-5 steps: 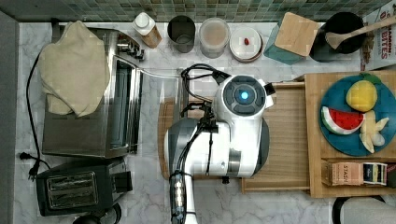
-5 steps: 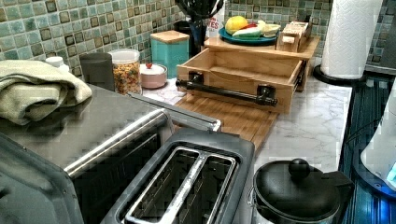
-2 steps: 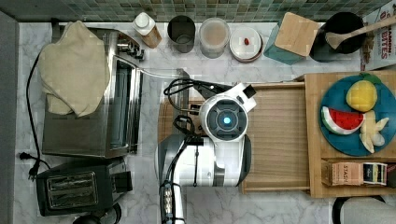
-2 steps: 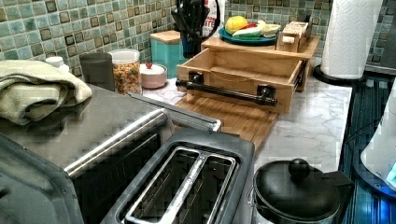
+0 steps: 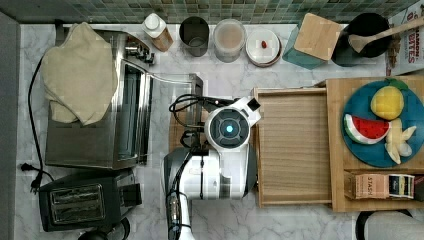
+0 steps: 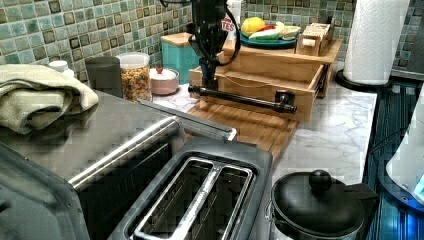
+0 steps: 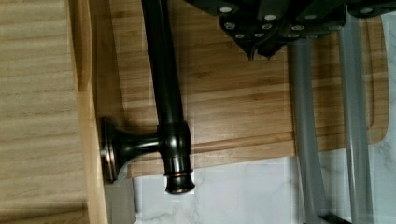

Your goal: Close the drawer.

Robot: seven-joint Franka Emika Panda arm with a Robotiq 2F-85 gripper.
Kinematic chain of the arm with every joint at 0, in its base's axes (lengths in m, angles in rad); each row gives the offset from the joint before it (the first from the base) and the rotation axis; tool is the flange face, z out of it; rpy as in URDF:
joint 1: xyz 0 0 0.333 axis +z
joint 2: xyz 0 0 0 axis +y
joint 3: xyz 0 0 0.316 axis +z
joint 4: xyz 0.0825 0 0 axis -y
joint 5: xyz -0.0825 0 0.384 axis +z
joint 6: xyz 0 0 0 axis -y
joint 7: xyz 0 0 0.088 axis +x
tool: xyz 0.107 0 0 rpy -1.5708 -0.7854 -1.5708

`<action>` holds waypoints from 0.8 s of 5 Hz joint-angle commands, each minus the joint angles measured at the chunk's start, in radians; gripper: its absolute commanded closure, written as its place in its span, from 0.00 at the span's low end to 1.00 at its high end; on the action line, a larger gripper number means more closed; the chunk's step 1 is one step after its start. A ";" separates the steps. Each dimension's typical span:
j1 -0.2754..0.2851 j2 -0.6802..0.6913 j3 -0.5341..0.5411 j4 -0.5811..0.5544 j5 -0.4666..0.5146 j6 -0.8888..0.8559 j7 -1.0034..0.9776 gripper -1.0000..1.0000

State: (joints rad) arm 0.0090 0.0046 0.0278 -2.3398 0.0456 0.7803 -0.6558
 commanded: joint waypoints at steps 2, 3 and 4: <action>0.005 0.066 0.005 -0.077 -0.143 0.131 0.023 1.00; -0.003 0.092 -0.005 -0.088 -0.124 0.173 0.008 1.00; -0.024 0.089 0.008 -0.097 -0.218 0.181 0.122 1.00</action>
State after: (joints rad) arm 0.0092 0.1288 0.0355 -2.4258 -0.1321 0.9683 -0.5903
